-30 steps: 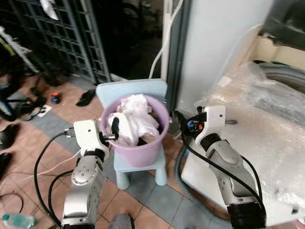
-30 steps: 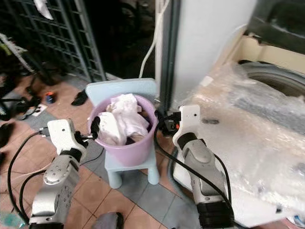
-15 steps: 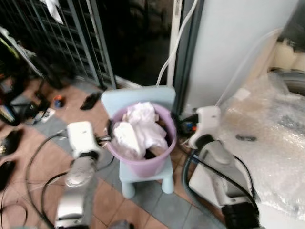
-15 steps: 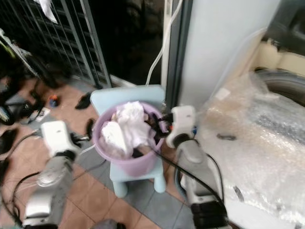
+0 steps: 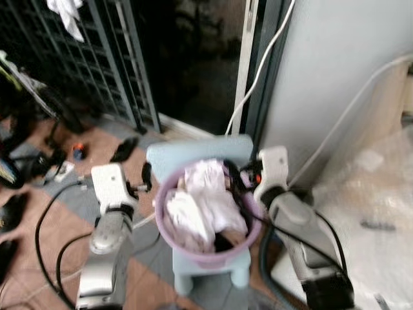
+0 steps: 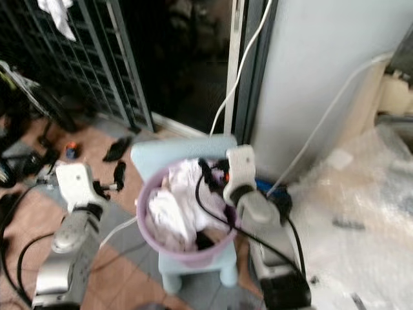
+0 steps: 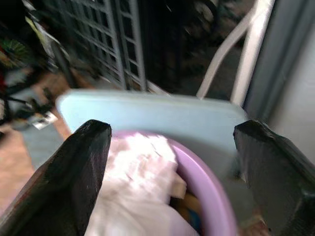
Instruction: Clothes washing
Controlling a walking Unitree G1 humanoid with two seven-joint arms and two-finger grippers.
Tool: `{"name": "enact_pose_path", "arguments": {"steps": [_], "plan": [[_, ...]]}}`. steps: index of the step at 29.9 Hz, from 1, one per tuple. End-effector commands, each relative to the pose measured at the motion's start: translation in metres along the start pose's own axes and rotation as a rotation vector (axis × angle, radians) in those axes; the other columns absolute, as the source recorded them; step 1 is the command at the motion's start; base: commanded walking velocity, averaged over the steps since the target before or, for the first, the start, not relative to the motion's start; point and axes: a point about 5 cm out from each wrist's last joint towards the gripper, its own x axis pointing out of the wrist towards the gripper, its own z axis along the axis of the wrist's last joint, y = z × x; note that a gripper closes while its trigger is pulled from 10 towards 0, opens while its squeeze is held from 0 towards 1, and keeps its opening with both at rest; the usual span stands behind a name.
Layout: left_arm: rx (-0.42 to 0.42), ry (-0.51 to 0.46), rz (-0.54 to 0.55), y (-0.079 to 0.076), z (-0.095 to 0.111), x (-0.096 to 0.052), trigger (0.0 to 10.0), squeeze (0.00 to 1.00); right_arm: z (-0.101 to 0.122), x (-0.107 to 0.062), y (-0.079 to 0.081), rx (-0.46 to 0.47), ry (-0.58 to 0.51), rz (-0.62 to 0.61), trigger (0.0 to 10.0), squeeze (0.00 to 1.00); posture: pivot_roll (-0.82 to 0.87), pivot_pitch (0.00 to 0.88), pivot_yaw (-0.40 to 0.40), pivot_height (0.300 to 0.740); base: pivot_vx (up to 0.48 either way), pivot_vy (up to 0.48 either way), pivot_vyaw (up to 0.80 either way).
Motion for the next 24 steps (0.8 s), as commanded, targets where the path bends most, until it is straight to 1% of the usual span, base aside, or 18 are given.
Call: {"name": "enact_pose_path", "arguments": {"steps": [1,3,4,7,8,9,10,12,14,15,17,18,19,20,21,23,24], "plan": [[0.004,0.017,0.013,0.002,0.001,-0.006,10.0,0.0,-0.003,-0.004,-0.002,0.002,0.031,-0.01,10.0,0.0,0.03,0.096,0.027,0.74,0.0,0.0,0.0],[0.004,0.021,0.019,0.003,0.001,-0.009,10.0,0.0,-0.004,-0.005,-0.002,0.006,0.041,-0.008,10.0,0.0,0.03,0.108,0.022,0.74,0.0,0.0,0.0],[0.009,0.031,0.039,0.008,0.001,-0.013,10.0,0.0,-0.009,-0.004,-0.003,-0.001,0.076,-0.001,10.0,0.0,0.05,0.139,0.011,0.74,0.0,0.0,0.0],[0.014,0.066,0.069,0.015,-0.003,-0.023,10.0,0.0,-0.017,-0.004,-0.001,-0.011,0.118,0.017,10.0,0.0,0.07,0.168,0.002,0.74,0.0,0.0,0.0],[0.016,0.078,0.078,0.016,-0.004,-0.025,10.0,0.0,-0.02,-0.002,-0.001,-0.017,0.135,0.015,10.0,0.0,0.07,0.172,0.003,0.74,0.0,0.0,0.8],[0.016,0.078,0.078,0.016,-0.004,-0.025,10.0,0.0,-0.02,-0.002,-0.001,-0.017,0.135,0.015,10.0,0.0,0.07,0.172,0.003,0.74,0.0,0.0,0.8],[0.021,0.101,0.09,0.016,-0.008,-0.031,10.0,0.0,-0.025,0.002,0.001,0.01,0.169,0.01,10.0,0.0,0.08,0.181,0.007,0.74,0.0,0.0,0.8],[0.021,0.113,0.093,0.015,-0.008,-0.036,10.0,0.0,-0.029,0.004,0.001,0.025,0.19,0.0,10.0,0.0,0.08,0.186,0.01,0.74,0.0,0.0,0.66],[0.021,0.114,0.094,0.015,-0.008,-0.036,10.0,0.0,-0.03,0.005,0.001,0.031,0.2,-0.01,10.0,0.0,0.08,0.184,0.007,0.74,0.0,0.0,0.52],[0.032,0.107,0.076,0.012,-0.005,-0.037,10.0,0.0,-0.032,0.009,0.002,0.059,0.23,-0.026,10.0,0.0,0.09,0.183,0.008,0.74,0.0,0.0,0.0],[0.053,0.096,0.052,0.01,-0.001,-0.039,10.0,0.0,-0.03,0.013,0.003,0.057,0.23,-0.015,10.0,0.0,0.09,0.189,0.002,0.74,0.0,0.0,0.0],[0.055,0.101,0.068,0.014,0.0,-0.042,10.0,0.0,-0.031,0.013,0.003,0.053,0.238,-0.009,10.0,0.0,0.11,0.218,-0.001,0.74,0.0,0.0,0.0],[0.055,0.101,0.068,0.014,0.0,-0.042,10.0,0.0,-0.031,0.013,0.003,0.053,0.238,-0.009,10.0,0.0,0.11,0.218,-0.001,0.74,0.0,0.0,0.0],[0.053,0.113,0.099,0.021,-0.001,-0.046,10.0,0.0,-0.035,0.014,0.002,0.051,0.262,-0.011,10.0,0.0,0.11,0.221,-0.006,0.74,0.0,0.0,0.0],[0.052,0.132,0.135,0.029,-0.002,-0.052,10.0,0.0,-0.042,0.016,0.002,0.053,0.315,-0.012,10.0,0.0,0.12,0.238,-0.014,0.74,0.0,0.0,0.0],[0.054,0.136,0.138,0.031,-0.001,-0.054,10.0,0.0,-0.045,0.017,0.002,0.053,0.336,-0.009,10.0,0.0,0.12,0.246,-0.015,0.74,0.0,0.0,0.0],[0.062,0.145,0.137,0.031,-0.001,-0.059,10.0,0.0,-0.051,0.018,0.004,0.017,0.379,0.0,10.0,0.0,0.14,0.267,-0.023,0.74,0.0,0.0,0.0]]}}
